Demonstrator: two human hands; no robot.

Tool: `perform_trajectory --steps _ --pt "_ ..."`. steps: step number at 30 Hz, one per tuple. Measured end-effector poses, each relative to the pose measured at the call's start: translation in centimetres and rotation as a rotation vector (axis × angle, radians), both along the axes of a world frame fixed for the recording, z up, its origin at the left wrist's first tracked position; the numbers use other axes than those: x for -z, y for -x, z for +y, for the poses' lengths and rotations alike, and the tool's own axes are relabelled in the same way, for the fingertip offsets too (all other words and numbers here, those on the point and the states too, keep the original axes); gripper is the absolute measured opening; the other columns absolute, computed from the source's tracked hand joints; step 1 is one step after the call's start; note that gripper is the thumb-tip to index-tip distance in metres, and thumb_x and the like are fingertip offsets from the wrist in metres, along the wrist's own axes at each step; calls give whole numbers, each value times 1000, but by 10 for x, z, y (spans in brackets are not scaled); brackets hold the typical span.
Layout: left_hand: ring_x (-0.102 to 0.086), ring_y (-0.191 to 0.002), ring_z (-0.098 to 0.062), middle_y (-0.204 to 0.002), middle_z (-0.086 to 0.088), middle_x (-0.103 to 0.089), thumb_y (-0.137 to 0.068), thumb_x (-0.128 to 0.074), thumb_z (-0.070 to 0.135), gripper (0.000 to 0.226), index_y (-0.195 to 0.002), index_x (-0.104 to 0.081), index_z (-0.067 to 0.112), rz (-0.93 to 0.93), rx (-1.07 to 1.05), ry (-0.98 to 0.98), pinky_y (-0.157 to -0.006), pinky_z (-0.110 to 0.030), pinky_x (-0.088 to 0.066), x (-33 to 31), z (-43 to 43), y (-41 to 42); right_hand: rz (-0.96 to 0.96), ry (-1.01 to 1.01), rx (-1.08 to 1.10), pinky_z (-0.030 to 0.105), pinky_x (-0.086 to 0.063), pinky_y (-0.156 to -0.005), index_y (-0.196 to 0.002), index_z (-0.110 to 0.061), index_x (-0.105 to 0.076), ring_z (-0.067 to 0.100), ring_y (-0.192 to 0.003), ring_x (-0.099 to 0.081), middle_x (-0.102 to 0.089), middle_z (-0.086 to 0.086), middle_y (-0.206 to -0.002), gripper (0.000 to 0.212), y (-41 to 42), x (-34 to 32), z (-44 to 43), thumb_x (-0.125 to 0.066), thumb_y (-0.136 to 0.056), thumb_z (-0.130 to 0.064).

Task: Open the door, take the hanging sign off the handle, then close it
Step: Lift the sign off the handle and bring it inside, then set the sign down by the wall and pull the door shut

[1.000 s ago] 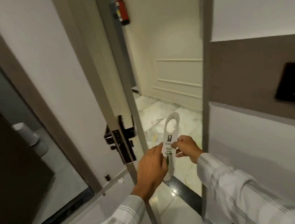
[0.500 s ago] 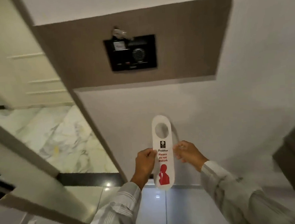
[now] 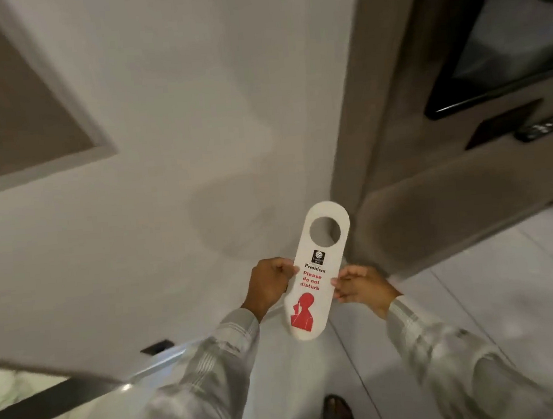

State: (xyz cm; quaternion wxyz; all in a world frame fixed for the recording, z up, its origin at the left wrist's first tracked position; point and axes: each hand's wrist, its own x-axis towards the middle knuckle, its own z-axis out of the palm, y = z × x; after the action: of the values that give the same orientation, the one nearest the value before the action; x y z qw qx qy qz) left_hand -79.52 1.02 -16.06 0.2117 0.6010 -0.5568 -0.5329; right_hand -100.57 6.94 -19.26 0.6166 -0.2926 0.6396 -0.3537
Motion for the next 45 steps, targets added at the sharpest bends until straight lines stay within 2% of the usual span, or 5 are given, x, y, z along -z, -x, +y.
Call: perform_trajectory --steps 11,16,26,37,45 --pt "-68 -108 -25 -120 -8 -73 -94 -61 19 22 -109 -76 13 -66 353 -39 -99 -34 -53 26 -16 176 187 -71 492 37 -62 -69 -93 0 -70 24 -64 -63 -71 21 -89 5 153 21 0 -73 -88 2" --pt "-60 -120 -26 -135 -6 -63 -96 -55 11 30 -122 -69 12 -76 382 -9 -106 -32 -48 37 -23 217 357 -43 573 56 -57 -93 -96 -8 -69 39 -97 -69 -72 22 -111 14 174 21 -22 -71 -85 0" --pt "-5 -153 -32 -165 -3 -18 -101 -38 39 52 -150 -29 25 -692 912 528 -121 -55 -9 79 -40 220 1232 9 -147 47 -35 -113 -137 -24 -57 29 -141 -36 -43 4 -150 37 148 44 -13 -48 -103 -37" --pt "-5 -153 -29 -166 -7 -15 -101 -33 39 56 -154 -22 24 -789 705 715 -122 -51 -9 35 -33 53 1423 170 -221 49 -42 -103 -144 -17 -50 36 -133 -48 -48 14 -150 47 48 27 -2 -52 -101 -35" --pt "-9 -153 -28 -166 -7 -16 -101 -29 44 56 -154 -25 25 -961 167 716 -123 -50 -7 -41 12 -220 1328 687 -524 50 -32 -113 -157 -21 -32 34 -143 -40 -36 12 -161 61 -210 -55 -60 -38 -104 -50"
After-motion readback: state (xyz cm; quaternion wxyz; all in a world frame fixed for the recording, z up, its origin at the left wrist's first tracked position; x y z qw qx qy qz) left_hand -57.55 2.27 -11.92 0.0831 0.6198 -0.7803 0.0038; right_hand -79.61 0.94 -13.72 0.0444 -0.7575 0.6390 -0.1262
